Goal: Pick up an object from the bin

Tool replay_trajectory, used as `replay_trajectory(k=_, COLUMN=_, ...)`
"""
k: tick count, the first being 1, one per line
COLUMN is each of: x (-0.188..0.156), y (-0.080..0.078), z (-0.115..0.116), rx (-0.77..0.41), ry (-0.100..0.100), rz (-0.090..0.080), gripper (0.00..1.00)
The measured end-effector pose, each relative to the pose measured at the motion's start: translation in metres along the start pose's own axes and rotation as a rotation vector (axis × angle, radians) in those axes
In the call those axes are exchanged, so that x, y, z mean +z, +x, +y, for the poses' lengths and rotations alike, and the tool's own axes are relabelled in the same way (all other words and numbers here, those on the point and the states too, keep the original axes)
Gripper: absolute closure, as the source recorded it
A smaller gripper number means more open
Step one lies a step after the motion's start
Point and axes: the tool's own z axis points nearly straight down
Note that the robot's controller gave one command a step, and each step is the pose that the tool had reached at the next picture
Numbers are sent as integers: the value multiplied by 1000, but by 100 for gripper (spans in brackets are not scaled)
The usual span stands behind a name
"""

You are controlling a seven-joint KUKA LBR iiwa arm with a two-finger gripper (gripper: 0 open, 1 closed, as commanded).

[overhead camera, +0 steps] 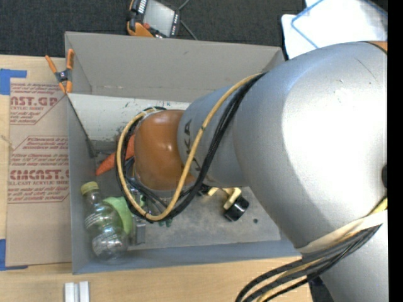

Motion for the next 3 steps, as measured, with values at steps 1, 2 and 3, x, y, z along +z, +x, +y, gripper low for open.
replay_trajectory(k=1, x=0, y=-13, z=-41, rx=-320, ry=1, rz=-3, gripper=0)
replay_trajectory(k=2, x=0, y=-5, z=-3, rx=-151, ry=-3, rz=-2, gripper=0)
replay_trajectory(k=3, x=-112, y=-6, z=-36, rx=-269, ry=-1, rz=0, gripper=0)
